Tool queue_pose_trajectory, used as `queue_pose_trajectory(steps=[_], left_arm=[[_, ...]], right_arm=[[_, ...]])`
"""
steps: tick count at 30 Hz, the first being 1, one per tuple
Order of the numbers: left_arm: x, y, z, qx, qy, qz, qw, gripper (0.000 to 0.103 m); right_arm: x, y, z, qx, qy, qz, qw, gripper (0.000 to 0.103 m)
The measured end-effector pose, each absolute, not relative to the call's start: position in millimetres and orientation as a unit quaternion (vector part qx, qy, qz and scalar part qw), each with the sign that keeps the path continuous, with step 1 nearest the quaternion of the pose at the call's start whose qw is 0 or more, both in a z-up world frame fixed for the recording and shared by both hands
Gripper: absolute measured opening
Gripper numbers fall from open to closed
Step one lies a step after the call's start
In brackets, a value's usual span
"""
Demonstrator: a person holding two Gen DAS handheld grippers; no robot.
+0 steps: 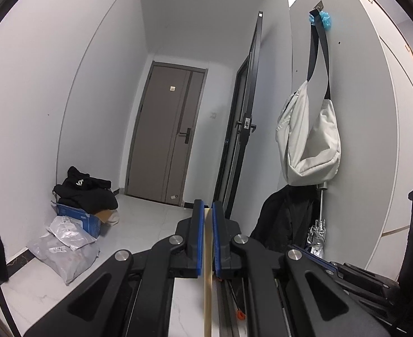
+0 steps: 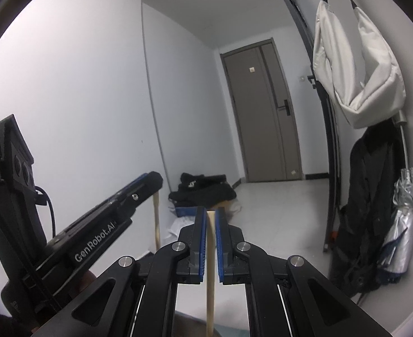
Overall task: Organize utensils
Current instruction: 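Carry both chopsticks over the white holder and open both tools to drop them in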
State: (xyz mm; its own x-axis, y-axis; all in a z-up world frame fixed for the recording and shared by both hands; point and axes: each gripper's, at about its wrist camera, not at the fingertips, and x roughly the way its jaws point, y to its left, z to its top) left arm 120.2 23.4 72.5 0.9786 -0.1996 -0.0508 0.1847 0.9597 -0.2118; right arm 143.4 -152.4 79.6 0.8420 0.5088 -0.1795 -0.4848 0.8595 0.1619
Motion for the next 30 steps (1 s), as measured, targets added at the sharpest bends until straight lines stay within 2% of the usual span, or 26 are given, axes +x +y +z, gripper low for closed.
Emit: queue_pose_trajectory(steps=[14,21,24,29,30], left_arm=[[102.2,26.9,71.3,-0.088,0.088,-0.110,0.986,0.003],[103.2,40.9,59.5,-0.118,0.204,-0.140,0.962,0.003],[96.6,41.9,56.0,-0.122,0.230,-0.150,0.954,0.003],[86.4,45.5,51.9,-0.125,0.283,-0.132,0.942,0.005],[83.1,47.8,51.5,-0.132,0.290,-0.129,0.939,0.007]], right_arm=[[137.9,-150.3,68.4,0.028,0.136,0.283,0.949,0.006],[134.5,-138.0,61.6,0.011,0.187,0.321,0.929,0.007],[131.7,-134.4,58.2,0.008,0.212,0.329,0.920,0.009],[117.3,-142.7,51.3,0.034,0.249,0.329,0.910,0.014],[111.4,-147.9,51.6,0.044,0.249,0.325,0.911,0.019]])
